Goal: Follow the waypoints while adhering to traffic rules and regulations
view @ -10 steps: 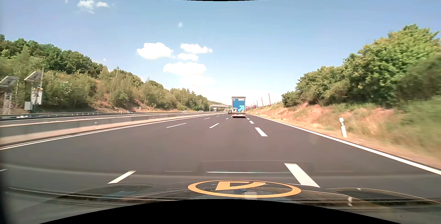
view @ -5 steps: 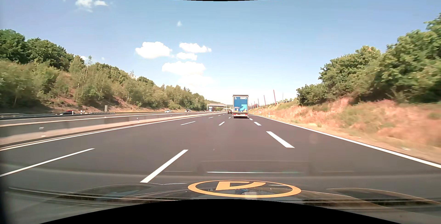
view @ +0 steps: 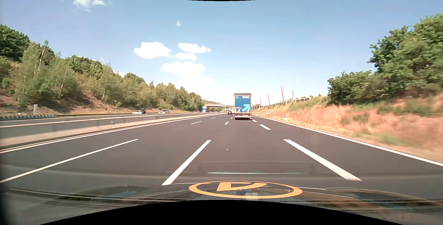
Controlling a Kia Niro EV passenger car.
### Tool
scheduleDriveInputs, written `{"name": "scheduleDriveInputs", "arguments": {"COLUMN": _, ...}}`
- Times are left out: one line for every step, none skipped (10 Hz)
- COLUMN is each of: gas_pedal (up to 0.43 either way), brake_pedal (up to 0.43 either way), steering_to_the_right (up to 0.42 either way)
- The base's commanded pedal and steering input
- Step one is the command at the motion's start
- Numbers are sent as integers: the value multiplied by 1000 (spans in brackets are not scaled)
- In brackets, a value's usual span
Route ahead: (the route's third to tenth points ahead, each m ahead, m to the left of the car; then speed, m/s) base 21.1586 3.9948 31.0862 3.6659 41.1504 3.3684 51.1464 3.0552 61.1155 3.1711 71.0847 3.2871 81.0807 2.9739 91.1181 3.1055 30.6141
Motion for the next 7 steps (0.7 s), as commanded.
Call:
{"name": "scheduleDriveInputs", "arguments": {"gas_pedal": 280, "brake_pedal": 0, "steering_to_the_right": 1}}
{"name": "scheduleDriveInputs", "arguments": {"gas_pedal": 311, "brake_pedal": 0, "steering_to_the_right": 0}}
{"name": "scheduleDriveInputs", "arguments": {"gas_pedal": 331, "brake_pedal": 0, "steering_to_the_right": -3}}
{"name": "scheduleDriveInputs", "arguments": {"gas_pedal": 350, "brake_pedal": 0, "steering_to_the_right": -4}}
{"name": "scheduleDriveInputs", "arguments": {"gas_pedal": 358, "brake_pedal": 0, "steering_to_the_right": -4}}
{"name": "scheduleDriveInputs", "arguments": {"gas_pedal": 358, "brake_pedal": 0, "steering_to_the_right": -4}}
{"name": "scheduleDriveInputs", "arguments": {"gas_pedal": 358, "brake_pedal": 0, "steering_to_the_right": -4}}
